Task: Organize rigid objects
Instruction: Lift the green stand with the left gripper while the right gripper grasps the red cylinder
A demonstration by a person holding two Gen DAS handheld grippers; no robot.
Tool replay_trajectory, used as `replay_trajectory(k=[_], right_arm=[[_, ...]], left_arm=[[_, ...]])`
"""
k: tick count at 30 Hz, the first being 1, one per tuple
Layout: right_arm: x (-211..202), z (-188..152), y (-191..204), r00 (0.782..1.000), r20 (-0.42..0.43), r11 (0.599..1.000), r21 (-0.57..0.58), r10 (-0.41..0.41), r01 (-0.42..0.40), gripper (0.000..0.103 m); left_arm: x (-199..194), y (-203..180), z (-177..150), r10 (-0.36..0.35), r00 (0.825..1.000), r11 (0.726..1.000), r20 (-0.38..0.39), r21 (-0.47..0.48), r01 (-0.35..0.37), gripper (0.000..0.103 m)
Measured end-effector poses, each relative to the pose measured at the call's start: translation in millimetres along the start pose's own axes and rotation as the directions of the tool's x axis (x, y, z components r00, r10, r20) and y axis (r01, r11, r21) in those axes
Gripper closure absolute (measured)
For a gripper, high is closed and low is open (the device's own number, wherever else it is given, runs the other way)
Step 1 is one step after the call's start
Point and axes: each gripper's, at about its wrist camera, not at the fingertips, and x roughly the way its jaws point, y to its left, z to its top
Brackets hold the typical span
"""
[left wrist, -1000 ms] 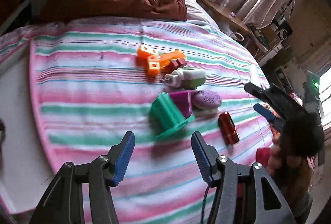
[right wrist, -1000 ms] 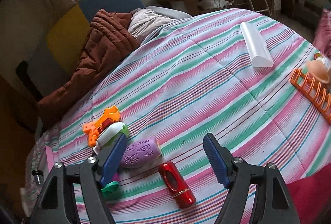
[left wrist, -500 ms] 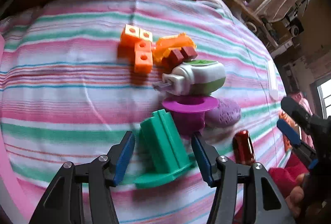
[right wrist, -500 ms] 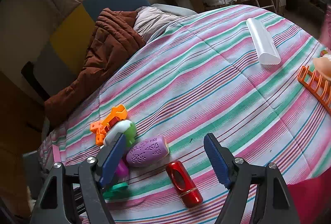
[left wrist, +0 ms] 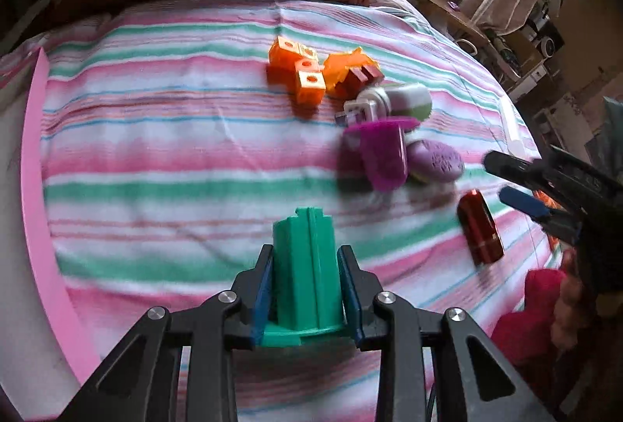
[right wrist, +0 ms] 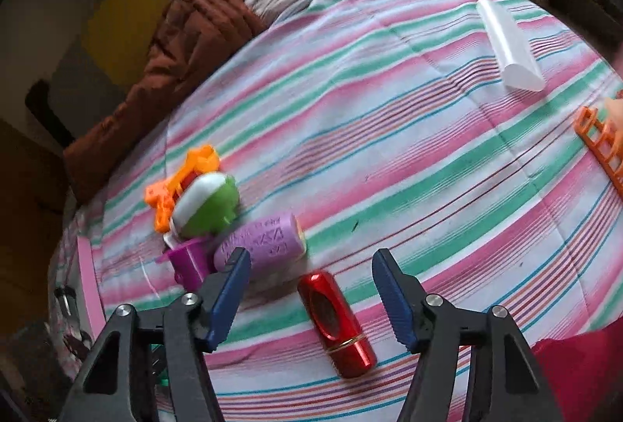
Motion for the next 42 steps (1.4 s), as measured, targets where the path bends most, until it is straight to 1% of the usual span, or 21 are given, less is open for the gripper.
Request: replay_trajectory(k=[3,6,11,14,15,16,17,18,19,22,23,25,27,32,35,38,42], right_arm=[[10,-4,8,0.999,-0.051,0.999,-0.045,-0.017,0.015,0.037],[16,-9,12,0.996,-0.076,0.996,-0.081,-0.040,0.034,0.037],[24,-12,10,0.990,-0.107,0.993,-0.089,-0.093,0.083,0.037],[30,-15,13,0.983,-0.135,0.986,-0.123,-0.127,0.111,0.037],[31,-17,16,0.980,-0.131,0.980,-0.147,-0.150,0.131,0.043],[33,-20,20,0.974,-0.130,0.971,-0.180,-0.184,0.159,0.053],[34,-21,21,0.969,-0.126,0.963,-0.199,-0.210,0.183,0.058],[34,-24,25,0.963,-0.113,0.949,-0.231,-0.245,0.214,0.068],[33,-25,27,0.966,-0.107,0.949,-0.239,-0.237,0.207,0.077],[32,-30,36,0.977,-0.111,0.951,-0.273,-0.182,0.146,0.077],[32,-33,41,0.982,-0.121,0.949,-0.296,-0.147,0.106,0.077],[36,-38,50,0.981,-0.144,0.938,-0.339,-0.131,0.076,0.077],[39,-44,56,0.977,-0.141,0.915,-0.393,-0.159,0.092,0.077],[41,-45,53,0.977,-0.144,0.915,-0.394,-0.154,0.086,0.076],[42,-49,57,0.975,-0.112,0.886,-0.446,-0.192,0.123,0.076],[42,-54,61,0.974,-0.095,0.871,-0.472,-0.206,0.138,0.077],[41,-63,71,0.970,-0.055,0.828,-0.534,-0.237,0.172,0.077]], left_arm=[[-4,0,-10,0.008,1.000,0.999,0.015,0.035,-0.008,0.073],[-10,-2,-20,0.021,0.999,0.998,0.026,0.056,-0.022,0.073],[-12,-1,-25,0.015,0.999,0.998,0.038,0.056,-0.017,0.073],[-11,0,-24,0.005,0.999,0.999,0.041,0.048,-0.007,0.073],[-12,0,-25,0.002,0.999,0.999,0.042,0.046,-0.004,0.073],[-12,1,-25,-0.002,0.999,0.999,0.044,0.043,0.000,0.073],[-11,1,-25,-0.004,0.999,0.999,0.046,0.039,0.002,0.072],[-10,2,-25,-0.010,0.999,0.999,0.048,0.035,0.008,0.072],[-11,3,-25,-0.019,0.999,0.999,0.051,0.028,0.018,0.072],[-10,6,-25,-0.041,0.998,0.999,0.054,0.017,0.040,0.072],[-9,6,-25,-0.042,0.998,0.999,0.055,0.020,0.041,0.072],[-9,4,-25,-0.039,0.997,0.999,0.060,0.035,0.037,0.072],[-9,2,-26,-0.033,0.997,0.998,0.069,0.049,0.029,0.073],[-10,-2,-30,-0.018,0.997,0.997,0.079,0.074,0.012,0.073],[-15,-2,-33,-0.019,0.996,0.997,0.085,0.079,0.013,0.073],[-23,-2,-36,-0.040,0.995,0.996,0.087,0.088,0.032,0.073],[-44,-1,-38,-0.053,0.991,0.994,0.125,0.103,0.040,0.073]])
